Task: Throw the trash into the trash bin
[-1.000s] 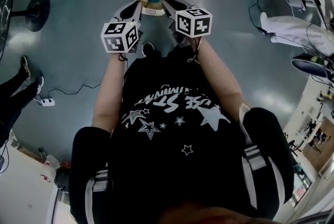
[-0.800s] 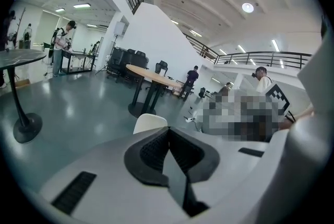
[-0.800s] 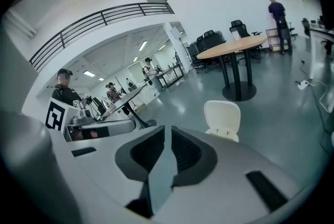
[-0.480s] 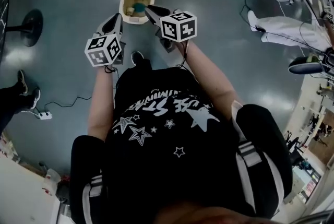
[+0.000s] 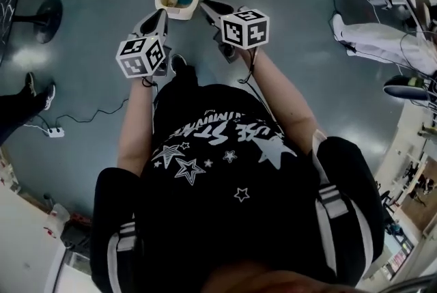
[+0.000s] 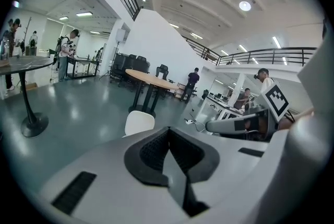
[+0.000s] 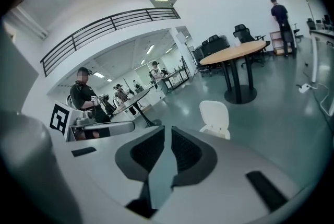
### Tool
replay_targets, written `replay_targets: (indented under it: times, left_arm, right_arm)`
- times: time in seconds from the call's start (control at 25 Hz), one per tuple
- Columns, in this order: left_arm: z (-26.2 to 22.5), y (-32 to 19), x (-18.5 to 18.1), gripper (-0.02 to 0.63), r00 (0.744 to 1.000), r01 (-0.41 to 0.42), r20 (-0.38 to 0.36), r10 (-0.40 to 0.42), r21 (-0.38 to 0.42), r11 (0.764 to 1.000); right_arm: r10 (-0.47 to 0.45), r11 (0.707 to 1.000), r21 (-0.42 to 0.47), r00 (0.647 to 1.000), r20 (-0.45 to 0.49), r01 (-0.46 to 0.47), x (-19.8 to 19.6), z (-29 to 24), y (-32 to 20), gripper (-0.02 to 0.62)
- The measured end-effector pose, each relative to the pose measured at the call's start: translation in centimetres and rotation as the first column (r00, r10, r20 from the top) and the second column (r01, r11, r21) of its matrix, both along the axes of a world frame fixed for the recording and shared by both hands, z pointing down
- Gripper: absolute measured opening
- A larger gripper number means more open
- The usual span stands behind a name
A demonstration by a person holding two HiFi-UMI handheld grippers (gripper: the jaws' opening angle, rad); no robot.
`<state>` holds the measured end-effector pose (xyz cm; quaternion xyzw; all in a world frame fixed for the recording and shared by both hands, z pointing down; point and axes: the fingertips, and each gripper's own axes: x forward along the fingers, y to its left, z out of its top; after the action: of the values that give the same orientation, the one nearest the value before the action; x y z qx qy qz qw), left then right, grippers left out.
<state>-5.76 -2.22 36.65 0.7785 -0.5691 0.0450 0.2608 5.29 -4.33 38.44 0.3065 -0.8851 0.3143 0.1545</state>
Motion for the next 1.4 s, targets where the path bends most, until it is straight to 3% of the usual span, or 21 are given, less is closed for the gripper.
replay_targets:
  times: [0.8, 1.4]
  left_arm:
    - [-2.9, 12.2, 10.3, 0.011, 0.996, 0.089, -0.003, -0.089, 0.072, 0.993]
    - [-6.3, 15.6, 14.6, 0.011, 0.992, 0.121, 0.002, -0.123, 0.13, 0.984]
  right_arm:
    - [-0.076, 0.995, 0.07, 0.995, 0.068, 0.072, 9.9, -2.8, 10.8, 0.025]
    - [-0.109, 0.99, 0.099, 0.988, 0.106, 0.099, 14.0, -4.3, 13.1, 0.007]
